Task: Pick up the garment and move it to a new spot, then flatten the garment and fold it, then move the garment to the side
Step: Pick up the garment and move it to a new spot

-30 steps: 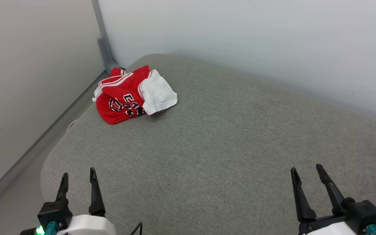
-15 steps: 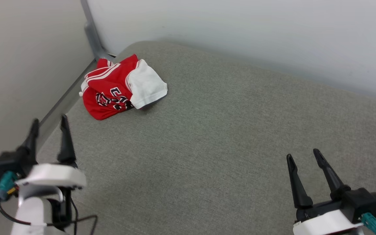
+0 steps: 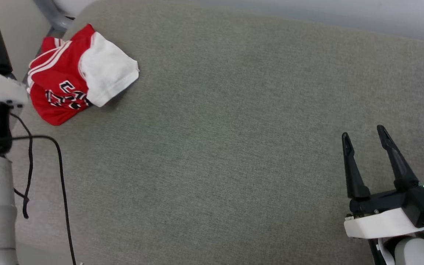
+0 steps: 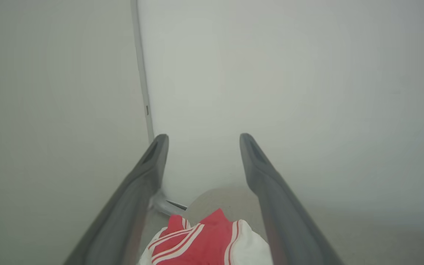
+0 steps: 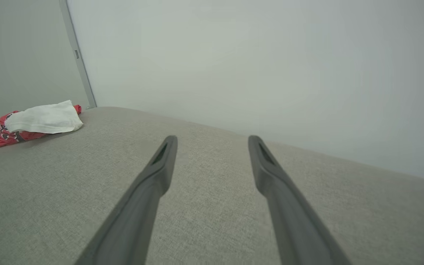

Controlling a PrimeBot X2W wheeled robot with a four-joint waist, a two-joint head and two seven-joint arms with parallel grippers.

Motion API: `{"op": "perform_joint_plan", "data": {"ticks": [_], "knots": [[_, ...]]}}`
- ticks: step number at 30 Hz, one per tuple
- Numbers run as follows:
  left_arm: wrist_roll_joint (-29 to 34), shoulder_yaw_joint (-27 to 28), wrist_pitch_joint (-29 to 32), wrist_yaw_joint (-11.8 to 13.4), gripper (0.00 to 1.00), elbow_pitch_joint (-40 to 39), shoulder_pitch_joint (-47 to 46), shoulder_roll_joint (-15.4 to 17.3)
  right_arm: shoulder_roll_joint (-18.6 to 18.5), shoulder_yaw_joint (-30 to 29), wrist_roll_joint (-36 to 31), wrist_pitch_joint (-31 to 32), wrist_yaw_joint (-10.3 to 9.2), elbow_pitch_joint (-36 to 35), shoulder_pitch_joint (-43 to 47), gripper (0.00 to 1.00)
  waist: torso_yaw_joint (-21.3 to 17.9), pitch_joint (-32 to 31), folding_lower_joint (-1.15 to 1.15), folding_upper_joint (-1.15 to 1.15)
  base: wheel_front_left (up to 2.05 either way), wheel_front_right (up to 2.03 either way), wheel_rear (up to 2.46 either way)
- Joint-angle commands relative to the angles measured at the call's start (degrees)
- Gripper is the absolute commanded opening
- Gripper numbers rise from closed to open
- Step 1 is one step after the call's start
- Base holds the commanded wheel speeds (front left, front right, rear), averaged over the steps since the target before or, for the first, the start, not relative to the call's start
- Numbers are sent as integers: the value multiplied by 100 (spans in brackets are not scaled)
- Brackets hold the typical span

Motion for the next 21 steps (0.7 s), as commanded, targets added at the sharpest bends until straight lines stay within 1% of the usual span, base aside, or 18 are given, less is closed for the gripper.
{"op": "perform_joint_plan", "data": {"ticks": [1,5,9,12,16,17,19,21], "knots": [[-174,-159,161,-4,100,131,-226,94,6,-29,-23,-11,-4,-54,-105,100,-282,405,-1,0,0,0,0],[-742,-871,1070,-2,100,583,-793,645,6,-163,-89,-11,-4,-155,-264,100,-416,675,-1,0,0,0,0],[-1402,-1609,2355,-3,100,951,-1238,1162,6,-286,-152,-11,-4,-212,-335,100,-517,870,-1,0,0,0,0],[-1672,-2202,3316,-4,100,1124,-1457,1529,6,-343,-198,-10,-4,-221,-371,100,-601,993,-1,0,0,0,0],[-2111,-2915,4505,-4,100,1243,-1719,1830,6,-511,-182,-10,-4,-258,-435,100,-656,1212,-1,0,0,0,0],[-2238,-3028,4719,-4,100,1269,-1778,1907,6,-538,-183,-10,-4,-271,-466,100,-671,1283,-1,0,0,0,0],[-2530,-3145,5056,-5,100,1374,-1851,1886,6,-592,-223,-11,-4,-298,-510,100,-688,1420,-1,0,0,0,0],[-2671,-3270,5295,-4,100,1527,-1889,1930,6,-635,-235,-10,-5,-322,-562,100,-709,1545,-1,0,0,0,0]]}}
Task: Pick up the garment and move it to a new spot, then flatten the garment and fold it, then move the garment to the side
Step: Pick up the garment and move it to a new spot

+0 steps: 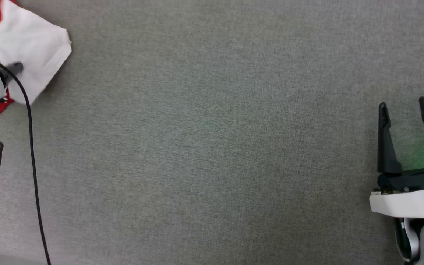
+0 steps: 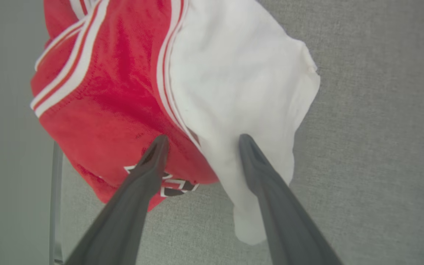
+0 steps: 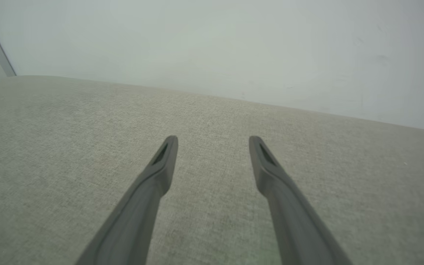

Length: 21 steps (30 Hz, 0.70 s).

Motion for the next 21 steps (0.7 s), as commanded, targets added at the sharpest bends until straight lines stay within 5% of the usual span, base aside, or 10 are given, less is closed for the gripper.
{"op": "perform_joint_plan", "data": {"ticks": [1,13,14,15,21], "knots": [[-96,-58,111,4,100,139,-27,21,6,-32,-18,-11,-4,-31,-106,100,-55,180,-1,0,0,0,0],[-524,-590,118,2,100,1078,296,-421,6,-114,-11,-10,-4,-24,-161,100,-157,478,-1,0,0,0,0],[-555,-606,29,2,32,1091,281,-426,6,-132,-14,-10,-4,-17,-150,100,-145,469,-1,0,0,0,0],[-576,-646,-36,2,0,1069,248,-431,6,-141,-13,-10,-4,-9,-135,100,-131,451,-1,0,0,0,0],[-495,-974,-747,2,0,724,-110,-19,6,-99,144,-11,-4,115,-35,100,-64,92,-1,0,0,0,0]]}}
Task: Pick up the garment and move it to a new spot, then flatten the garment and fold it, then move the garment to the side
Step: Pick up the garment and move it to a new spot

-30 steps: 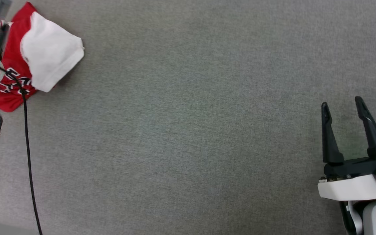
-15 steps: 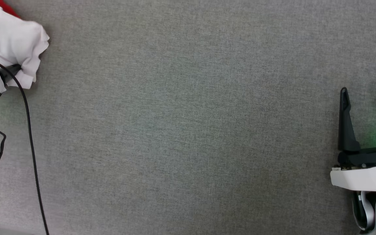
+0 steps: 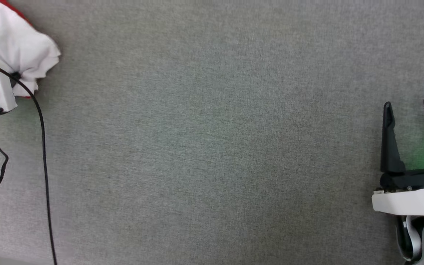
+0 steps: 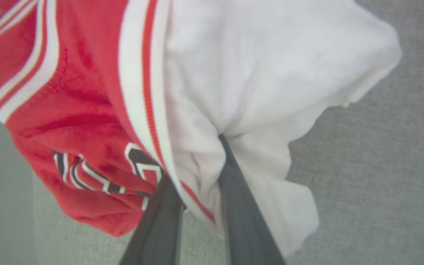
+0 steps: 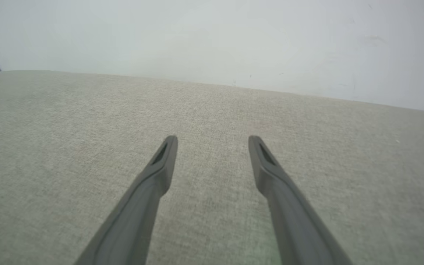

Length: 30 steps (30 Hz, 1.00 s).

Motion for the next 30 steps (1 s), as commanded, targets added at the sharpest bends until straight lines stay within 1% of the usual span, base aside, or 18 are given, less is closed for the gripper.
{"op": "perform_joint_plan", "data": {"ticks": [1,4,7,11,14,18,22,26,30], "knots": [[-8,-114,-209,1,0,-126,-79,68,8,35,82,-12,-4,53,57,100,28,-252,0,0,0,0,0],[-108,-390,-484,1,0,-520,-146,197,8,26,229,-12,-4,171,138,100,73,-564,0,0,0,0,0],[-84,-829,-668,1,0,-1028,-173,409,8,60,333,-12,-4,282,210,100,111,-865,0,0,0,0,0],[-111,-1419,-845,1,0,-1814,-285,516,7,70,521,-11,-4,431,321,100,152,-1252,0,0,0,0,0],[-59,-1823,-893,2,0,-2372,-393,543,8,127,627,-12,-4,533,368,100,102,-1501,0,0,0,0,0],[37,-2287,-887,1,0,-3075,-469,335,6,179,776,-12,-4,594,392,100,-96,-1718,0,0,0,0,0],[157,-2691,-904,1,0,-3644,-520,82,8,204,896,-12,-4,616,401,100,-435,-1802,0,0,0,0,0],[285,-3063,-1042,1,0,-3955,-569,-330,8,175,986,-11,-4,593,294,100,-857,-1693,0,0,0,0,0],[303,-3453,-1167,2,0,-4031,-681,-800,9,123,1103,-11,-4,533,148,100,-1283,-1446,0,0,0,0,0]]}}
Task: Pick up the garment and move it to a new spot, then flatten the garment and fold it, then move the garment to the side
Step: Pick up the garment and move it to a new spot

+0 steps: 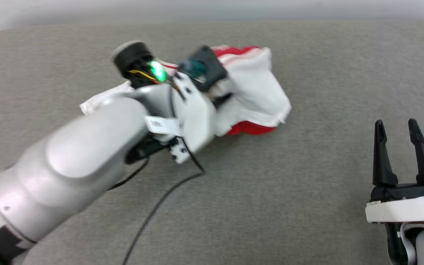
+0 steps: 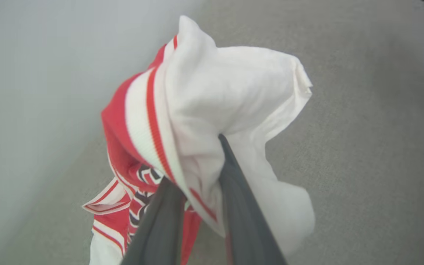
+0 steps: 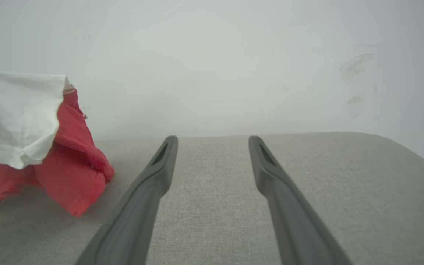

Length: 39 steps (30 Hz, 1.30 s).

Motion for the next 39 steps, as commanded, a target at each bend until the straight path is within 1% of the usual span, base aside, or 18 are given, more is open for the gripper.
{"op": "perform_joint_plan", "data": {"ticks": [1,4,8,9,10,11,16,17,18,19,20,24,25,26,27,33,35,39], "knots": [[3,-165,-108,2,0,10,-170,-225,12,-33,63,-11,-4,-53,-122,100,-447,303,0,0,0,0,0],[28,-413,-283,2,0,164,-272,-591,13,-119,177,-11,-4,-96,-211,100,-693,521,0,0,0,0,0],[109,-667,-478,2,0,486,-281,-1121,13,-188,284,-12,-3,-136,-285,100,-891,787,0,0,0,0,0],[130,-710,-518,1,0,590,-222,-1262,13,-188,312,-12,-4,-150,-296,100,-920,849,0,0,0,0,0],[130,-710,-518,1,0,590,-222,-1262,13,-188,312,-12,-4,-150,-296,100,-920,849,0,0,0,0,0],[194,-757,-582,1,0,769,-142,-1509,12,-188,333,-12,-4,-171,-342,100,-961,982,0,0,0,0,0],[533,-779,-545,1,0,1159,217,-2156,13,-189,376,-11,-4,-211,-459,100,-981,1258,0,0,0,0,0],[533,-779,-545,1,0,1159,217,-2156,13,-189,376,-11,-4,-211,-459,100,-981,1258,0,0,0,0,0],[709,-768,-496,1,0,1303,309,-2312,13,-168,370,-12,-4,-216,-521,100,-985,1329,0,0,0,0,0],[709,-768,-496,1,0,1303,309,-2312,13,-168,370,-12,-4,-216,-521,100,-985,1329,0,0,0,0,0],[728,-780,-419,0,0,1423,511,-2435,13,-155,360,-12,-4,-213,-545,100,-975,1362,0,0,0,0,0],[924,-794,-342,0,0,1583,670,-2491,12,-132,349,-12,-4,-183,-566,100,-956,1361,0,0,0,0,0],[926,-796,-439,0,11,1644,715,-2497,12,-132,344,-11,-4,-168,-554,100,-942,1336,0,0,0,0,0],[935,-797,-592,0,79,1688,700,-2518,12,-142,334,-12,-4,-152,-528,100,-919,1296,0,0,0,0,0],[920,-788,-789,1,100,1744,645,-2541,12,-157,322,-12,-4,-139,-494,100,-888,1244,0,0,0,0,0],[822,-768,-2042,1,100,1945,427,-2664,10,-217,263,-12,-4,-48,-277,100,-686,739,0,0,0,0,0],[763,-642,-2488,10,100,1994,424,-2684,12,-244,238,-12,-4,-14,-181,100,-599,524,0,0,0,0,0],[687,-311,-3199,261,100,1963,626,-2679,11,-251,186,-12,-4,19,11,100,-425,109,0,0,0,0,0]]}}
